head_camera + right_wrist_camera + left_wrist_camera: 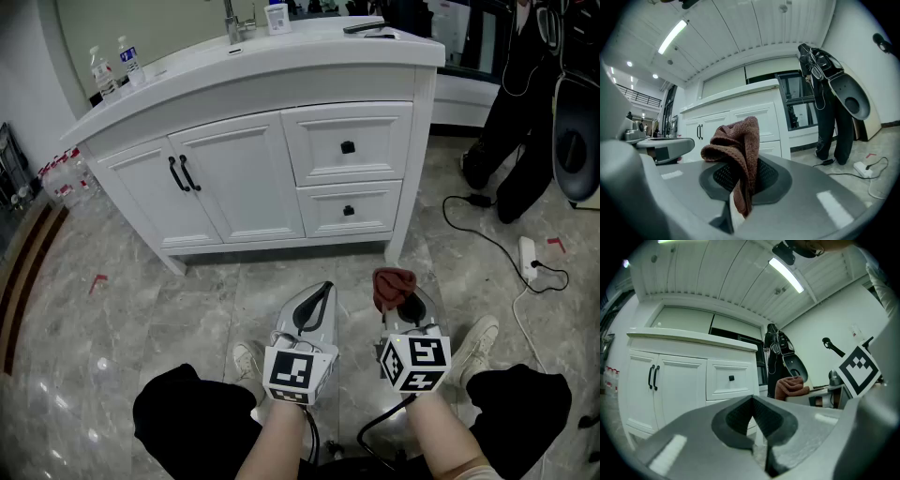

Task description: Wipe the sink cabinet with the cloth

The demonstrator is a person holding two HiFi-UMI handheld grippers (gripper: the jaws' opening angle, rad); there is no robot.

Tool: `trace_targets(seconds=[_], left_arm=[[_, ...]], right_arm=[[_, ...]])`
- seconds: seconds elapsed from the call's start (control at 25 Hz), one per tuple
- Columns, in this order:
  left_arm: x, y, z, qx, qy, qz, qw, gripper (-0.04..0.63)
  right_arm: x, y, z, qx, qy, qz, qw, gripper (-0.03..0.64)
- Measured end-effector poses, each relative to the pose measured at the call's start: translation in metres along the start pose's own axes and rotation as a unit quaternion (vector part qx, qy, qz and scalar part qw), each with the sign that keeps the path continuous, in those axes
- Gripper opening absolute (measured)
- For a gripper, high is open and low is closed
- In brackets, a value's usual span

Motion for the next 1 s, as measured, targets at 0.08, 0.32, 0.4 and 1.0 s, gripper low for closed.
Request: trace_targets(seconds=[0.08,0.32,0.4,1.0], left_arm=[[0.0,0.003,-0.001,-0.001,0.004,-0.002,1.0,0.0],[-0.001,0.004,0.001,0.0,0.0,0.001,1.0,0.0],[0.0,0.006,0.002,-0.002,0.001,-0.003,1.0,0.0],[-0.021,0.031,0.046,-0.001,-0.021,-0.022,0.9995,0.001]], right_arm=[[0.0,0.001,0.0,-0.001,0.001,0.0,1.0,0.078],[0.001,0.006,0.0,-0.006,0.002,0.001,1.0,0.078],[0.001,0.008,0.0,-0.008,0.003,0.002,1.0,0.078],[0.017,0.024,0.062,-0.004,0.044,0.064,0.997,0.08]])
Point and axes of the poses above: the fingertips, and each gripper's own axes: z forward along the fingers, x to its right, y out of its underside, the point moved 9 cm from there along -z, backward along the fingers, and after that the axes turned 12 degrees about x, right-handed, at the moved point
